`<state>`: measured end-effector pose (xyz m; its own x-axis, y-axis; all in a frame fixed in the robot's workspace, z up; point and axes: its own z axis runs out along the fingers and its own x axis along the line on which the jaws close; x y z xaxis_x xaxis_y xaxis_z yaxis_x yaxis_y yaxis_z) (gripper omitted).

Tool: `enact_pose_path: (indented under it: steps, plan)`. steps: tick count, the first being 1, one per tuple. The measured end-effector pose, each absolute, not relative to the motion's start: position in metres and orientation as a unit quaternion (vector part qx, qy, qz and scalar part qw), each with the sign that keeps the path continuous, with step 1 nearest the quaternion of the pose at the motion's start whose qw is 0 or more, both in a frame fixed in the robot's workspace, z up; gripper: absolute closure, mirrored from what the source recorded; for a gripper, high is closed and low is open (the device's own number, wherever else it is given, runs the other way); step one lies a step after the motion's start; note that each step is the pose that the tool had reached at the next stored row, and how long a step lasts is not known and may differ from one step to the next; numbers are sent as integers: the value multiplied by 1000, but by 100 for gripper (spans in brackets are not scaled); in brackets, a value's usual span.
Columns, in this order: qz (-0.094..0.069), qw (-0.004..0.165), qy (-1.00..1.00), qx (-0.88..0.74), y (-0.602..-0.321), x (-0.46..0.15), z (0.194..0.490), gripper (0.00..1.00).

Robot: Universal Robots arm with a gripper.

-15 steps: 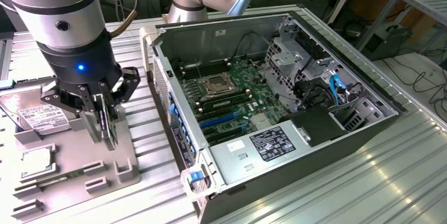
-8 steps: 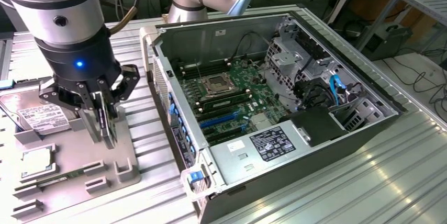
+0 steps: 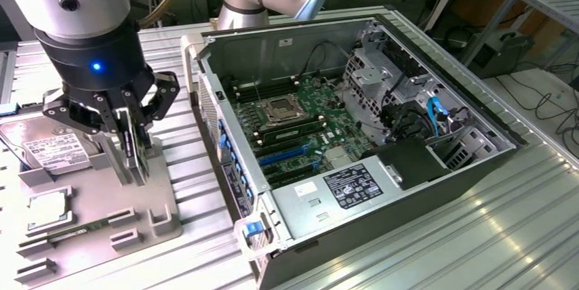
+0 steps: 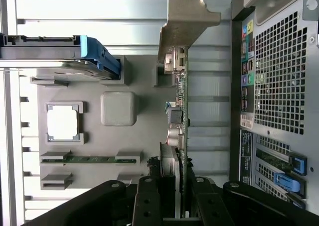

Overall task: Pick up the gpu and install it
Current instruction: 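Pick up the gpu and move the gpu toward the slot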

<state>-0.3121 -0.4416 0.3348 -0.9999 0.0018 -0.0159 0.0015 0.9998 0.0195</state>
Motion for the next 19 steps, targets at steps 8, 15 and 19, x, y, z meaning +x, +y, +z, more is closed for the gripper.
enact_pose_path:
  steps: [8,15,19]
  plan:
    - [10,8,1000,1,-442,-312,351,72]
    - [10,8,1000,1,-442,-312,360,72]
    - [10,8,1000,1,-442,-312,365,72]
